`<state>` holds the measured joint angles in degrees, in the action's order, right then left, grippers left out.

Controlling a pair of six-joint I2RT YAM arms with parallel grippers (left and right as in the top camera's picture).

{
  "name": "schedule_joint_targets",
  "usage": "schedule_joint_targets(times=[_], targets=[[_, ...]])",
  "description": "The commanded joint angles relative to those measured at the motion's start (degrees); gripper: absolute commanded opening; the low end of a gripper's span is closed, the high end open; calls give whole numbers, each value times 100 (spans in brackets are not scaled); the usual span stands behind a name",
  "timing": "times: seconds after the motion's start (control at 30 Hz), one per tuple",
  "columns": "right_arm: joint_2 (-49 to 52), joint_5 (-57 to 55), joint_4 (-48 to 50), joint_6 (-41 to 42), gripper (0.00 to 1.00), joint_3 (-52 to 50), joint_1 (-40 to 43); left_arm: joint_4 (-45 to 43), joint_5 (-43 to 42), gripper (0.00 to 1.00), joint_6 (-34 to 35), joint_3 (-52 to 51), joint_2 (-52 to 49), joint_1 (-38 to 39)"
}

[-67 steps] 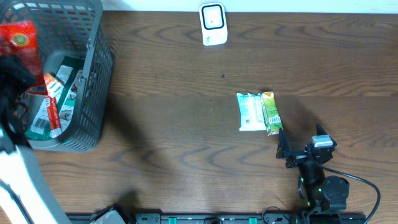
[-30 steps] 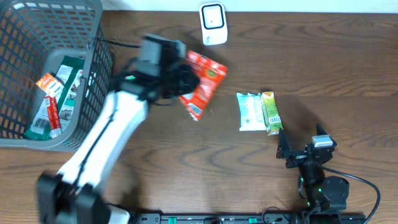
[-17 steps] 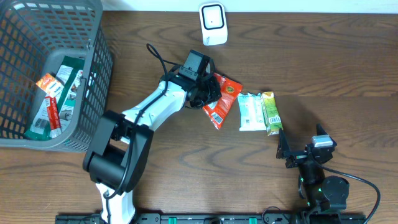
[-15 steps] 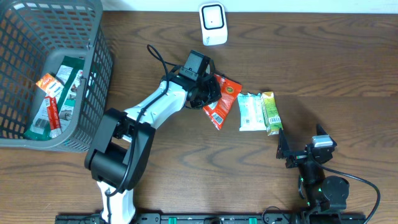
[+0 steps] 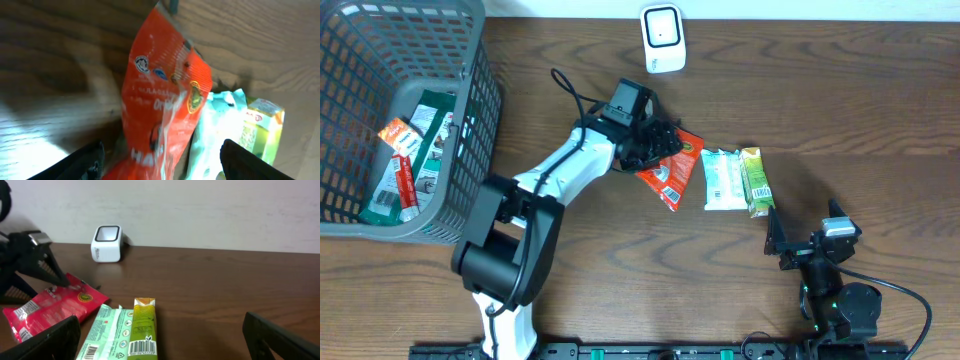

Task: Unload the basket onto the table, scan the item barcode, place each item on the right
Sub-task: 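Carry the red bag out and lower it left of the wipe pack, then push the red bag against the wipe pack and release it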

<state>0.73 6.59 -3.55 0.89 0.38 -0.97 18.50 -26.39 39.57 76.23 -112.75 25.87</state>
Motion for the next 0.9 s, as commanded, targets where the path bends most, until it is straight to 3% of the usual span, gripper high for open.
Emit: schedule_joint_targets(times=[0.0, 0.1, 0.2, 0.23, 0.27, 0.43, 0.87], targets=[[-24, -9, -17, 79, 99, -7, 61, 323, 175, 75, -573, 175, 424, -46], [-24, -11, -17, 79, 99, -7, 61, 645, 522, 73, -933, 175, 433, -46], [-24, -9, -17, 79, 99, -7, 61, 809, 511, 22, -1259, 175, 431, -46], [-24, -11, -17, 79, 99, -7, 61, 809, 295, 11, -1388, 175, 433, -46], [-24, -11, -17, 79, 99, -7, 61, 800, -7, 7, -1526, 175, 433, -46], [-24, -11, -17, 79, 99, -7, 61, 616, -1187, 7, -1967, 225, 433, -59], [-24, -11, -15, 79, 99, -7, 61, 1394, -1141, 7, -2704, 162, 118, -35]])
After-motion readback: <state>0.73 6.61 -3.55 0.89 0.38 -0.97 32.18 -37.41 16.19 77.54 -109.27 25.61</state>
